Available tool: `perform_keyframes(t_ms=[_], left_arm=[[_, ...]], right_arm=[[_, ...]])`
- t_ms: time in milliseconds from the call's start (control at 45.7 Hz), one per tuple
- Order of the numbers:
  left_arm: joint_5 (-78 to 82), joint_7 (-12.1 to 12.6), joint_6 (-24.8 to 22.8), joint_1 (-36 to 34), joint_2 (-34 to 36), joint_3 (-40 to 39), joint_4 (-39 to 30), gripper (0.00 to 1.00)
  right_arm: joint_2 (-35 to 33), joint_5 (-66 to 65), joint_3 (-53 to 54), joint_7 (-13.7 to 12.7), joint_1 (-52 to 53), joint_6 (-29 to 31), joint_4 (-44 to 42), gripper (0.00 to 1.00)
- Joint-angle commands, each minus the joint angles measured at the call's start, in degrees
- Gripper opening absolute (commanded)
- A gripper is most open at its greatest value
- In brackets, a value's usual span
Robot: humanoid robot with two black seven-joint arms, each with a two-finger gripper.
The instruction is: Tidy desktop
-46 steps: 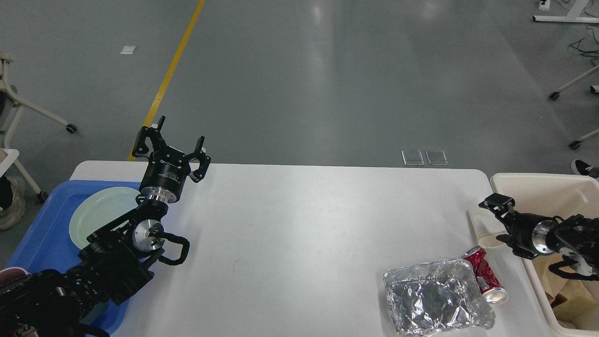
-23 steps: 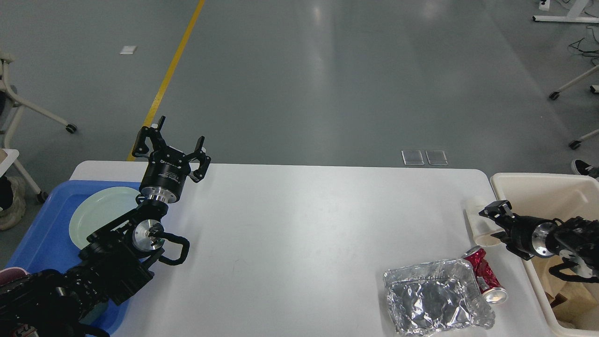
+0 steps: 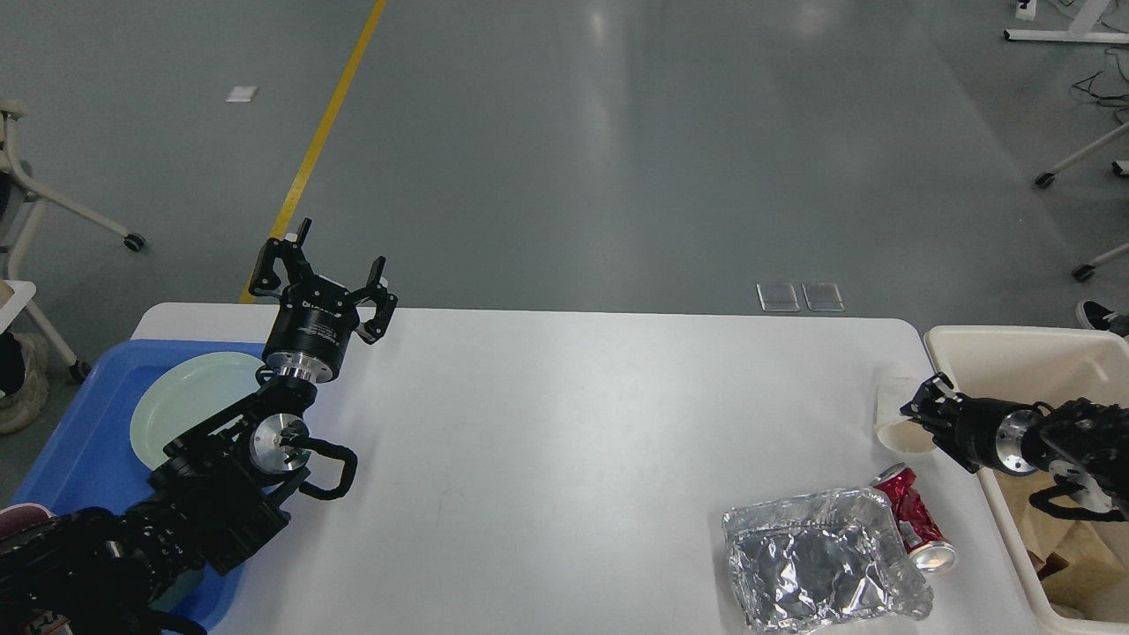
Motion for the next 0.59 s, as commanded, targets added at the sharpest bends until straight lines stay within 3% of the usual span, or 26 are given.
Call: perform_keyframes(t_ms=[0, 153, 394, 569], left_arm=[[0.0, -0.1, 0.0, 0.0, 0.0, 0.0, 0.0, 0.97], [0.0, -0.1, 0.0, 0.0, 0.0, 0.0, 0.0, 0.97], [0.0, -0.1, 0.0, 0.0, 0.0, 0.0, 0.0, 0.97], [0.0, -0.1, 0.0, 0.0, 0.0, 0.0, 0.0, 0.97]], right_arm=[[-0.7, -0.2, -0.8, -0.1, 2.6, 2.2, 0.1, 0.00], [-6.5, -1.2, -6.1, -0.2, 9.3, 11.9, 1.4, 0.00], [-13.3, -9.0, -27.1, -0.1, 30.5, 27.3, 11.3, 0.00], [-13.5, -9.2, -38.1, -0.1, 40.9, 32.0, 13.6, 0.00]])
